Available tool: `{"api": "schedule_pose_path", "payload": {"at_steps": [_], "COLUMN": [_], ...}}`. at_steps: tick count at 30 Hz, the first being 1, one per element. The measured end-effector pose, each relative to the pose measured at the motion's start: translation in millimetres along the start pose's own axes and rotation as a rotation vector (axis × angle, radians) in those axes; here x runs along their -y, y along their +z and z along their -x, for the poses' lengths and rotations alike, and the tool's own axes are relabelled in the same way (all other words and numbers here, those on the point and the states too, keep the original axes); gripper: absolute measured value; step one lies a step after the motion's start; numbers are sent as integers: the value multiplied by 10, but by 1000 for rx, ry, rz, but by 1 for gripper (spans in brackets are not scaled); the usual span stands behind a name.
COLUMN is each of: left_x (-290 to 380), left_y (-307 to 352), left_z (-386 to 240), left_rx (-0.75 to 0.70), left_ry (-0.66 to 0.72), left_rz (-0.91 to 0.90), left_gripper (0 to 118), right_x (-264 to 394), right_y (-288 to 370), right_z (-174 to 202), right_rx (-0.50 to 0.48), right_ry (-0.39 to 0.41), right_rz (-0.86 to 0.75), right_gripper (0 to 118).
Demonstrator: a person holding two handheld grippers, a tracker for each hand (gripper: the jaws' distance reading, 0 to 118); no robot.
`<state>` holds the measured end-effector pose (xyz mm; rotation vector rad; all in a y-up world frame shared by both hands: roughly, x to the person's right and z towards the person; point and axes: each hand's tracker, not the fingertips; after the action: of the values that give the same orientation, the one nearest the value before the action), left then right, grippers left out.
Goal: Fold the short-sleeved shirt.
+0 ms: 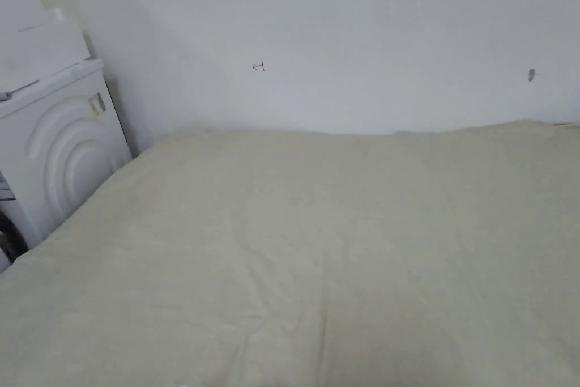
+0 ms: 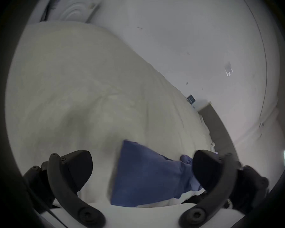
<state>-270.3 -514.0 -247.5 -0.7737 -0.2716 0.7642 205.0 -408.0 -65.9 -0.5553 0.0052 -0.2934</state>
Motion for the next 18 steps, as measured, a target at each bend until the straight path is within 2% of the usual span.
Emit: {"api": "schedule_pose_path", "payload": {"at_steps": [3,5,7,8,9,11,12,14,16,18], "left_x": [212,315,360,440,515,605,618,558,509,323], "left_y": [-239,-180,-291,-366,-403,-396,-395,-399,-332,-215], "left_z": [220,94,-1,-42,-85,-311,-289,-105,-145,-65], "left_rx": [94,105,204,209,166,98,79,138,89,89], "left_ry": [182,154,218,263,235,155,196,299,205,198], "left_rz": [71,-55,68,110,92,48,52,56,25,2], "left_gripper": [117,116,96,85,69,28,28,27,23,20], "right_x": [16,13,4,-3,-9,-7,-5,-1,5,8], "right_y": [0,12,27,19,2,-1,7,12,3,3], "right_z": [-12,-23,-43,-60,-73,-74,-74,-85,-87,-87], "right_rx": [8,16,21,17,13,22,25,19,21,28], "right_ry": [-1,-5,-13,-21,-29,-31,-29,-35,-34,-27], "right_rz": [9,10,3,3,7,9,7,7,15,17], "right_gripper": [0,0,0,0,0,0,0,0,0,0]}}
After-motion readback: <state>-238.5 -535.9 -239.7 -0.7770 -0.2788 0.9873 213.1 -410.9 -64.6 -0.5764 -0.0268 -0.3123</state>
